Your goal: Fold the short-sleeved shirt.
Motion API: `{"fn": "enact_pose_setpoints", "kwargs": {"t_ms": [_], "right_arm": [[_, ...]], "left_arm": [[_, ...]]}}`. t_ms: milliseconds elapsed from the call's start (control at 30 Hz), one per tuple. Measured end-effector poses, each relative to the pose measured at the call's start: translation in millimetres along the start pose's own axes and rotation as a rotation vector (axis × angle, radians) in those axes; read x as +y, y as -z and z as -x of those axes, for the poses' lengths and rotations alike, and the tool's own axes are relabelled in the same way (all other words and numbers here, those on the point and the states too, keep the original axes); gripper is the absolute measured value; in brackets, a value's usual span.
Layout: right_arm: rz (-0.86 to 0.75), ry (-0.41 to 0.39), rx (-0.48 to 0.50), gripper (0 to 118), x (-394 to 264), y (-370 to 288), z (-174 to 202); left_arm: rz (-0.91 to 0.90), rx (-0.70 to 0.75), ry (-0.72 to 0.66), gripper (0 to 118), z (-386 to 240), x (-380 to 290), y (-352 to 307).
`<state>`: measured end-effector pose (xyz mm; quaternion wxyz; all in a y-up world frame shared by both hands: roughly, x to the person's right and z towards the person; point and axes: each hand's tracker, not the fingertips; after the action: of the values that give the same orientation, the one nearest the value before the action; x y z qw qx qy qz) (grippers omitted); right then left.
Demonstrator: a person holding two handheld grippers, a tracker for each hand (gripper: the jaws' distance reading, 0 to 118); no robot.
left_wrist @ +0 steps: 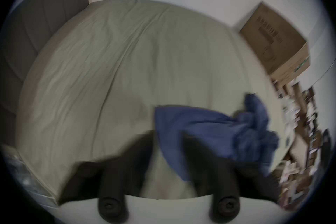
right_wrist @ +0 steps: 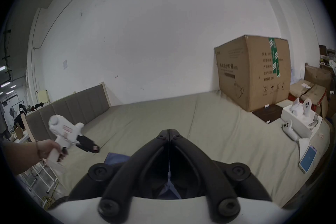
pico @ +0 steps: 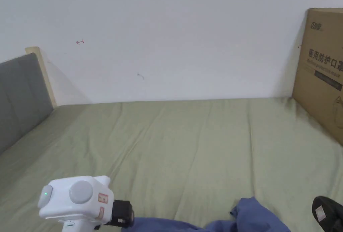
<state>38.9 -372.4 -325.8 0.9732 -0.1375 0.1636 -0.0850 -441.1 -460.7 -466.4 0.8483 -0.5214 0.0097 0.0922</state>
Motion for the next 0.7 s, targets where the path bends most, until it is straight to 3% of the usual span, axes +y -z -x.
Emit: {"fn": "enact_pose_setpoints", "kwargs": {"t_ms": [133, 233, 300, 367, 433, 467, 500, 567, 600, 667, 700], "right_arm": [[0.069, -0.03, -0.008, 0, -12, 20, -9], [0.109, -0.049, -0.023, 0, -21, 33, -14], [0.128, -0.05, -0.021, 0, -23, 43, -19], [0.172, -0.041, -0.009, 0, -21, 59, -28], [0.292, -0.012, 0.053, 0, -19, 90, -41], [0.349, 0.025, 0.06, 0, -19, 109, -49], [0.421, 0.047, 0.066, 0, -19, 128, -56], [0.543, 0.097, 0.074, 0, -21, 174, -71], [0.625, 0.063, 0.043, 11, -22, 196, -74], [0.793, 0.031, 0.036, 81, -30, 245, -82], [0.796, 0.095, 0.039, 105, -34, 262, -90]], "left_arm": [[0.037, -0.007, 0.023, 99, -3, 8, 57], [0.076, 0.067, 0.039, 102, -4, 6, 95], [-0.026, 0.061, 0.03, 104, -14, -4, 87], [-0.134, 0.113, 0.122, 103, -29, -26, 73], [-0.268, 0.152, 0.17, 74, -43, -51, 57], [-0.314, 0.109, 0.15, 48, -48, -63, 50], [-0.371, 0.09, 0.105, 4, -52, -76, 44], [-0.535, 0.015, 0.0, 4, -52, -102, 27], [-0.609, -0.017, -0.048, 4, -50, -108, 20], [-0.696, -0.034, -0.103, 4, -46, -118, 5], [-0.674, -0.033, -0.111, 4, -43, -113, 1]]}}
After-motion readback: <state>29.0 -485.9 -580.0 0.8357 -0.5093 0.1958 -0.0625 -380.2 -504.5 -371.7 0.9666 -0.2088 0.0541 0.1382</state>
